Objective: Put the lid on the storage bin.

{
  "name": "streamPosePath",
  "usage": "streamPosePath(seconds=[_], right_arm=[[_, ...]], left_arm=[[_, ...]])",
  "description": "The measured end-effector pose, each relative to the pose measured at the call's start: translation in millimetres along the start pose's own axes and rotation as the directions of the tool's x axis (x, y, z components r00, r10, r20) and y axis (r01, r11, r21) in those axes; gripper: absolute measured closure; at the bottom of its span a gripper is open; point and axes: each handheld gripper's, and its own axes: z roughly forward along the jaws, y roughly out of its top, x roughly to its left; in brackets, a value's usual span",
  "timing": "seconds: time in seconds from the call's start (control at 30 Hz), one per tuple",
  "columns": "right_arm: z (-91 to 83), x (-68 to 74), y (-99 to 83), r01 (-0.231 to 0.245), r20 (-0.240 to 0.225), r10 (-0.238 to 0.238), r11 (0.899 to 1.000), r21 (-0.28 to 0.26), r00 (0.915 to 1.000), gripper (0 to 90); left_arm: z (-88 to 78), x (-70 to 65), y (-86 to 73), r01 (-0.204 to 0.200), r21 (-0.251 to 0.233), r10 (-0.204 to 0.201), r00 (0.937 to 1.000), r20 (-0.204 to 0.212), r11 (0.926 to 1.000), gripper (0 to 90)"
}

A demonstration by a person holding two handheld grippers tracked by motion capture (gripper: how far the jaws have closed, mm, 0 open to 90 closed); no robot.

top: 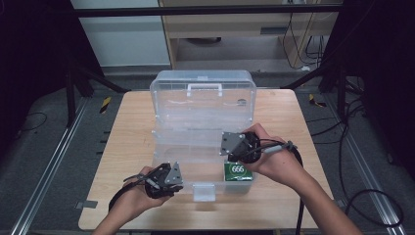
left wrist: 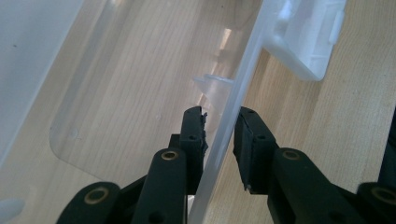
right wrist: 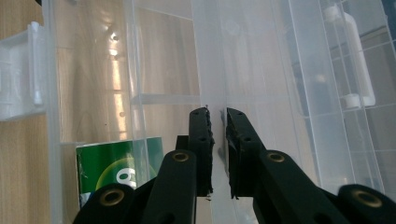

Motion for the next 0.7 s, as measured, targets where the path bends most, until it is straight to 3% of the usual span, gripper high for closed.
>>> streamPosePath(seconds=[0.57,0.7], right_arm=[[-3.4,15.3,-2.3,0.038,-0.006,-0.038,0.999,0.012,0.9993,80.7],[-3.5,15.0,-2.7,0.042,-0.005,-0.042,0.999,0.011,0.9991,80.4]], left_arm=[[1.0,-4.0,0.1,-0.001,-0.004,0.001,0.9996,-0.030,1.0000,71.7],[3.1,-7.1,-0.7,0.006,-0.019,-0.007,0.9990,-0.044,0.9998,66.1]])
